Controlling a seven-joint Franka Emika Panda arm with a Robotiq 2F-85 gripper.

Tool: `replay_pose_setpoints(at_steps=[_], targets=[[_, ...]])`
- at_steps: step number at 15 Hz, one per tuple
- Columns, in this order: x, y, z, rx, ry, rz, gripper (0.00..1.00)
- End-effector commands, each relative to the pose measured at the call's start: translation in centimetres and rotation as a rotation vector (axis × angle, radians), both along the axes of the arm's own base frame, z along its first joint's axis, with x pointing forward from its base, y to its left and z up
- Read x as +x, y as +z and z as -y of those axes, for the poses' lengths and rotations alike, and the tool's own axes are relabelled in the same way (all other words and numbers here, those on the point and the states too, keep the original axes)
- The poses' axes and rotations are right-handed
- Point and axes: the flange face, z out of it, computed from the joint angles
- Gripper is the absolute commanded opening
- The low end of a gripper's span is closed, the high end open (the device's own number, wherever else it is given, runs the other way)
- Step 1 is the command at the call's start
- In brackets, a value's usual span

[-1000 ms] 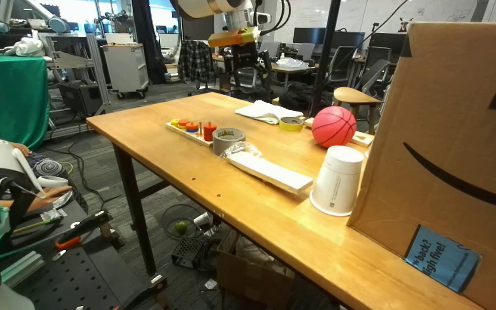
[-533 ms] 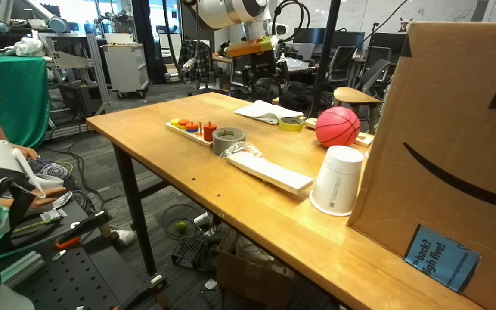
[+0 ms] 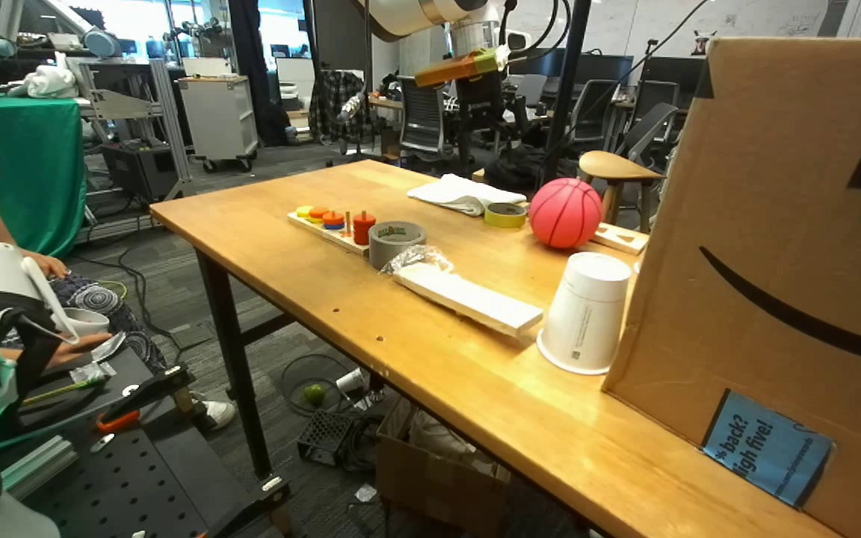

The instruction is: Move the red ball to the right

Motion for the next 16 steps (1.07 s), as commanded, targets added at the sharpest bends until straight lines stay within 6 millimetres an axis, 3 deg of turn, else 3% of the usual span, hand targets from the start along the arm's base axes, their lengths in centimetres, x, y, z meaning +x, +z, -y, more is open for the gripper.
replay_pose_setpoints(at_steps=[1, 6, 16], targets=[[1.0, 0.1, -0.6, 0.01, 0.004, -0.02, 1.0], [2.2, -0.1, -1.5, 0.024, 0.013, -0.023, 1.0], [5.0, -2.0, 0.3, 0.023, -0.016, -0.031, 1.0]])
